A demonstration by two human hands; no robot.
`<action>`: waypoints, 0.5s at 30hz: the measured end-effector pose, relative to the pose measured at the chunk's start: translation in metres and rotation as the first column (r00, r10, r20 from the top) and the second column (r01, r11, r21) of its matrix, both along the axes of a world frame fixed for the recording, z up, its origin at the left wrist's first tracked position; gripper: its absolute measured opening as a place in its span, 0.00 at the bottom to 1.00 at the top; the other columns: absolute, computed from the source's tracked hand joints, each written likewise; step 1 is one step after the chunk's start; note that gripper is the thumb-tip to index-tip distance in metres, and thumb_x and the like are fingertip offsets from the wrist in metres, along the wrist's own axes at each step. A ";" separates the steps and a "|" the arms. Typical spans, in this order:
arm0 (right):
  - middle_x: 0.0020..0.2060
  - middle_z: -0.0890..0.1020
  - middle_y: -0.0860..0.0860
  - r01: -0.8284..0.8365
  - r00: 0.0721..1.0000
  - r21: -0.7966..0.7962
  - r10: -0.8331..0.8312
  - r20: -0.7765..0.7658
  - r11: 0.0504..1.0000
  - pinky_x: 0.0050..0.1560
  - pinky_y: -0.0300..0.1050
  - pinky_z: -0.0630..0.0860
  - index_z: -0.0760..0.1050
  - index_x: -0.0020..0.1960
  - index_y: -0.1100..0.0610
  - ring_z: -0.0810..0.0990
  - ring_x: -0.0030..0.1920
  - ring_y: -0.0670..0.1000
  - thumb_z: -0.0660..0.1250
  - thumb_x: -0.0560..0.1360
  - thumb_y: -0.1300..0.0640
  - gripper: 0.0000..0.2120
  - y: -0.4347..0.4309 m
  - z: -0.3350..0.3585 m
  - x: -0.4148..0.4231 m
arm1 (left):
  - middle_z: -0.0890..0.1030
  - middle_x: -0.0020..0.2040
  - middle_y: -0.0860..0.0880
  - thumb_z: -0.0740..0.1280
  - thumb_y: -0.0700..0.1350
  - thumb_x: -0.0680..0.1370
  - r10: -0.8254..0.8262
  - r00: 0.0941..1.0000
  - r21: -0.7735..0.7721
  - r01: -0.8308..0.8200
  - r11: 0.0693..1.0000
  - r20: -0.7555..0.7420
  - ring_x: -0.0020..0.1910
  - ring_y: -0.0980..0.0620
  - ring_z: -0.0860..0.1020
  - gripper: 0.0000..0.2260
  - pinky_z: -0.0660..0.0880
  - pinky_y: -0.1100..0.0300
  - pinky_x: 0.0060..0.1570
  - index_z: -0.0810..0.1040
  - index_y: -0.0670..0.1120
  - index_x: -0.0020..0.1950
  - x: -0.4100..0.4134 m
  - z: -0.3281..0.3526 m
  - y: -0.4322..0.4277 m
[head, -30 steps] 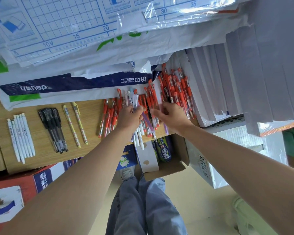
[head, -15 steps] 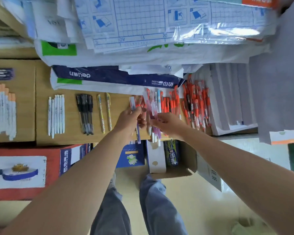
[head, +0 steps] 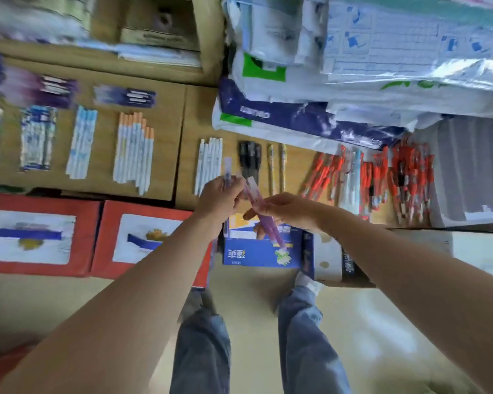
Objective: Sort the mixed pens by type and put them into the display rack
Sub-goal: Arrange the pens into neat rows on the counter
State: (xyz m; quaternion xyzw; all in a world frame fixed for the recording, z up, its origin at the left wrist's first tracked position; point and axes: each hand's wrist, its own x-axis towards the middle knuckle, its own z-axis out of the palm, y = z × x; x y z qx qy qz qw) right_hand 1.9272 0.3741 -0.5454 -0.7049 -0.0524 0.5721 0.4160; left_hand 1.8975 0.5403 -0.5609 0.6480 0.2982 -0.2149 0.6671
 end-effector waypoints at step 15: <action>0.30 0.70 0.52 -0.178 0.968 -0.044 0.166 -0.190 0.983 0.35 0.45 0.71 0.69 0.45 0.59 0.69 0.29 0.51 0.54 0.83 0.52 0.13 0.197 0.014 0.001 | 0.75 0.32 0.48 0.68 0.53 0.71 0.016 1.000 0.244 -0.016 0.970 0.003 0.29 0.51 0.70 0.13 0.66 0.59 0.32 0.73 0.44 0.41 -0.028 0.021 0.186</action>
